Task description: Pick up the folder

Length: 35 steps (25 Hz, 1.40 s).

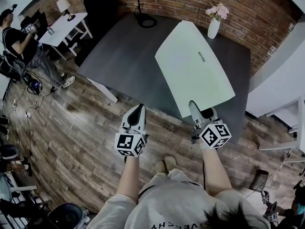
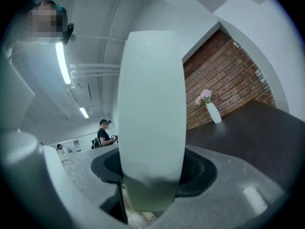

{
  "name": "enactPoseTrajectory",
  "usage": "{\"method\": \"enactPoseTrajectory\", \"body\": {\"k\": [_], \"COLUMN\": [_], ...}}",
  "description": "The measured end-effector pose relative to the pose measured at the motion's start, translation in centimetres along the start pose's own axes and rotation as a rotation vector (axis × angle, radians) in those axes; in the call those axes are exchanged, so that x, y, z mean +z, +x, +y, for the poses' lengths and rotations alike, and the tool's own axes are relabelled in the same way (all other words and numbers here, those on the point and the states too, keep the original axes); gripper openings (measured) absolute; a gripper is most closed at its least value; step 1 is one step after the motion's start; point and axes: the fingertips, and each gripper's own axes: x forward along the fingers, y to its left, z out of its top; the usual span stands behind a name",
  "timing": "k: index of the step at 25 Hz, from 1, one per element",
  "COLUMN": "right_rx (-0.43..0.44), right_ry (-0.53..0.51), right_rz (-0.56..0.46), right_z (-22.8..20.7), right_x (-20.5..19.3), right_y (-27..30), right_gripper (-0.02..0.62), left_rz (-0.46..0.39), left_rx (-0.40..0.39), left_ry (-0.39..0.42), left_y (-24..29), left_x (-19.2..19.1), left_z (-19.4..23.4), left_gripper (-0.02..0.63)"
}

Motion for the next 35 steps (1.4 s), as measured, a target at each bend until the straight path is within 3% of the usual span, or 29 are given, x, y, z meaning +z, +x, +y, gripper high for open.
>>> {"method": "enactPoseTrajectory", "body": {"k": [16, 35], "right_rx": [-0.006, -0.036], "right_ry": [-0.205, -0.298], "right_rz": [-0.025, -0.101], "right_z": [2.0, 2.8], "right_x": [3.2, 7.3], "right_y": [-0.6, -0.8], "right_gripper": [0.275, 0.275], "left_rz": [-0.042, -0.139], "left_rx": [0.044, 0.085], "left_ry": [0.012, 0.034], "left_y": [-1.6, -2.3], "left_x": [3.5, 8.2], "left_z": [0.9, 1.9], "left_gripper": [0.003, 0.003]}}
